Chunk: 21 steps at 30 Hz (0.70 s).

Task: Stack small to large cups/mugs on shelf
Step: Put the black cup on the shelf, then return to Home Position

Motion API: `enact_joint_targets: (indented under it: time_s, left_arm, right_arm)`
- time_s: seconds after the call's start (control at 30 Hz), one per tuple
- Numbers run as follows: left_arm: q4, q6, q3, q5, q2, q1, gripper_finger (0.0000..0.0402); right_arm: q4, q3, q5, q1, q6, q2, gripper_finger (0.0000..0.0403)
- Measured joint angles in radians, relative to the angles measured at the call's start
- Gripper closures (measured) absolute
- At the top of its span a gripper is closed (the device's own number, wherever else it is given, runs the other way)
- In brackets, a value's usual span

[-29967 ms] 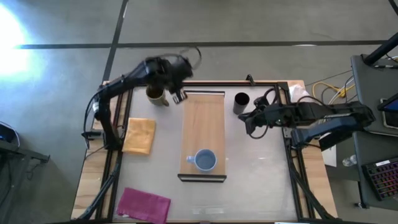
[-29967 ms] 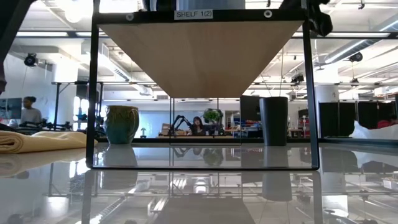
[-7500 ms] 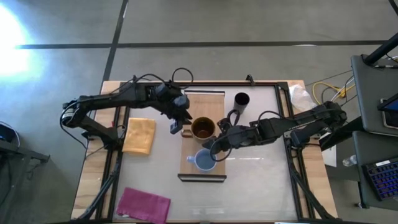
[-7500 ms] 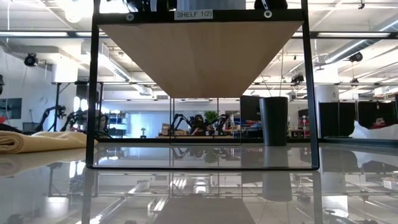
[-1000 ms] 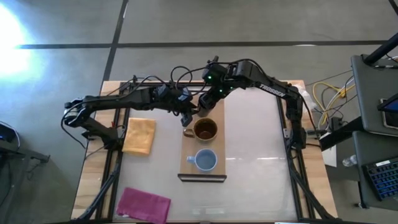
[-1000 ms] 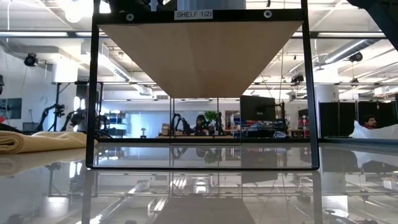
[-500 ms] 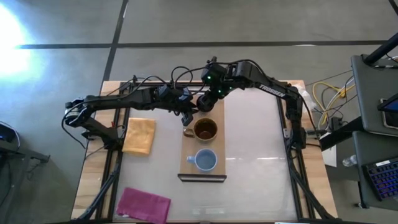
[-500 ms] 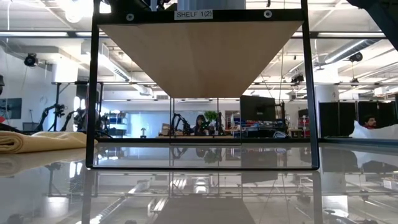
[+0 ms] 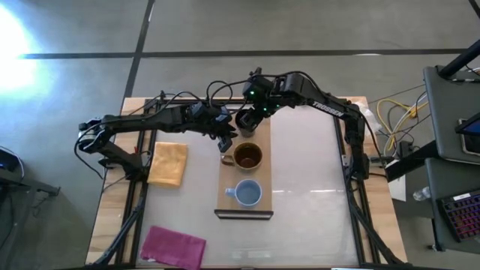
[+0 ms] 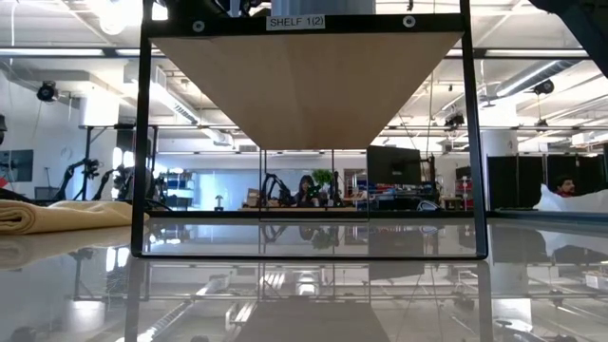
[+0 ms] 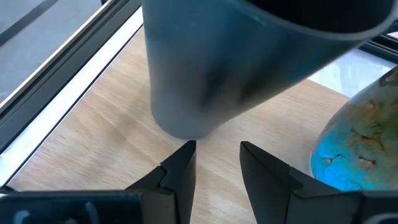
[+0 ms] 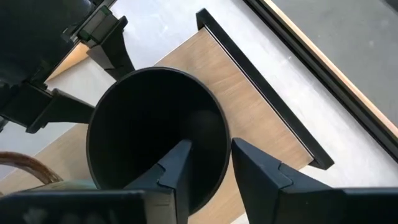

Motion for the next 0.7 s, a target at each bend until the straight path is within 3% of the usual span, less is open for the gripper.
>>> enact_joint_targets:
  time_s: [0.7]
  left_arm:
    - [-0.002,0.0,-0.007,0.003,-0.003,0.0,0.0292]
  right_arm:
    - [-0.019,-0.001,0.02,-0.01,-0.013,-0.035,0.0287]
